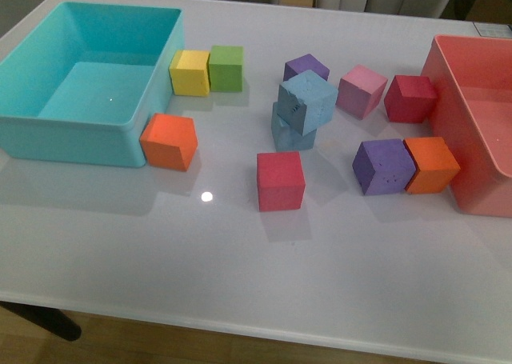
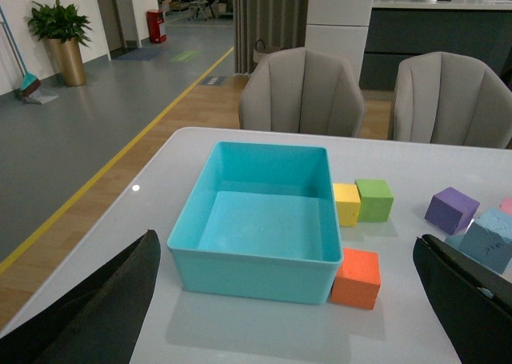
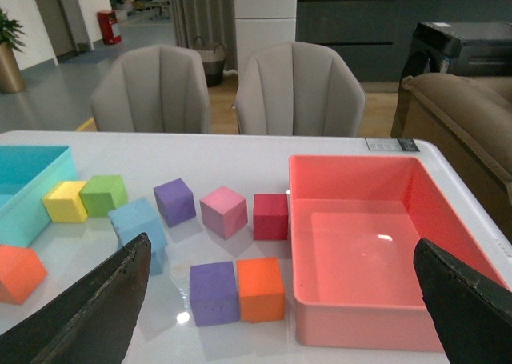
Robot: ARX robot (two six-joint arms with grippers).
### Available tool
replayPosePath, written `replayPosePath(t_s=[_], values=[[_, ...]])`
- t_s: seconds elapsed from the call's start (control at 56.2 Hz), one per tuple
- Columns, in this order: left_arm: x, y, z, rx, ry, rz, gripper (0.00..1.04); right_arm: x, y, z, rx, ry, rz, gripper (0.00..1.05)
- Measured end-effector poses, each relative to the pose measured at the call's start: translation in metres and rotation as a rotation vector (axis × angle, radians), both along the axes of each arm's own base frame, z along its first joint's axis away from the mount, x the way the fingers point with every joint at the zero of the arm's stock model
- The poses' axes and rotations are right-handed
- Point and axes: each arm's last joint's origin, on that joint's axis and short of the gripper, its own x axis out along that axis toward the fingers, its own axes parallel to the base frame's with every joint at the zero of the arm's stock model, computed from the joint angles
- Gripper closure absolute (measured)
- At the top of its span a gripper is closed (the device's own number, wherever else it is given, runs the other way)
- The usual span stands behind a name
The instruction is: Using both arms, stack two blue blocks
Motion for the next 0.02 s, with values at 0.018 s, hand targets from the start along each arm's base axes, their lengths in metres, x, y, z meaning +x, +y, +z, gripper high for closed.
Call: replayPosePath(t_s=[0.018], values=[[0.0000, 0.0000, 0.0000, 0.000, 0.000, 0.000, 0.09, 0.0000, 0.0000, -0.0001, 0.000, 0.000, 0.000, 0.09]])
